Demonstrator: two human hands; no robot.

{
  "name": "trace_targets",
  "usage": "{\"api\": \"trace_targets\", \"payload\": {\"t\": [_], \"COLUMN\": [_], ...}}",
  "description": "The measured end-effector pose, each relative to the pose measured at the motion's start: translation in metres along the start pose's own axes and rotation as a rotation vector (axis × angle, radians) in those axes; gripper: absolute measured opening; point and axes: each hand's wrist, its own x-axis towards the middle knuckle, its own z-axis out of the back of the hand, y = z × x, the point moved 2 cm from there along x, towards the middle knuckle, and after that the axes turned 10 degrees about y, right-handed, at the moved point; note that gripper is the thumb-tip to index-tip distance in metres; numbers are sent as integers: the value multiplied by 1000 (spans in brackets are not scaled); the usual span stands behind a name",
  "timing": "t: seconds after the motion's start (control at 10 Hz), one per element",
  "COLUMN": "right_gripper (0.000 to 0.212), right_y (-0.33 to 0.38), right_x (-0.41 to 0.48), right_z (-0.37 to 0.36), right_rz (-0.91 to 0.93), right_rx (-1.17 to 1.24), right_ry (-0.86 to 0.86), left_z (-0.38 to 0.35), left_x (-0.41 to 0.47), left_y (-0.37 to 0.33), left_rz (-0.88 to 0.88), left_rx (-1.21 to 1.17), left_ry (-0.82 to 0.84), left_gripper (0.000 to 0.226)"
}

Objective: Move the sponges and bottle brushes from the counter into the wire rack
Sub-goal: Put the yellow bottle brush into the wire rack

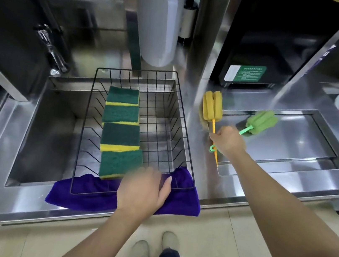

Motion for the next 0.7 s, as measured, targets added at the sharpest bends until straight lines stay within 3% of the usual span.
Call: {"api": "trace_targets", "payload": {"t": [0.1, 0.3, 0.7], "right_gripper": [35, 19, 26], "right_y": [-1, 1, -7], "right_x": [0, 6, -2], "right_z": [1, 3, 23], "right_rz": [-23, -73, 21], "right_rx": [10, 12, 246], "right_ry": [9, 50, -163], "left_z": [0, 0, -1], "left_x": [0, 0, 1], "left_y": [0, 0, 0], "left_rz": [8, 8, 7], "left_rx": [10, 1, -20], "left_ry": [-3, -1, -25], "left_gripper": [45, 44, 44]}}
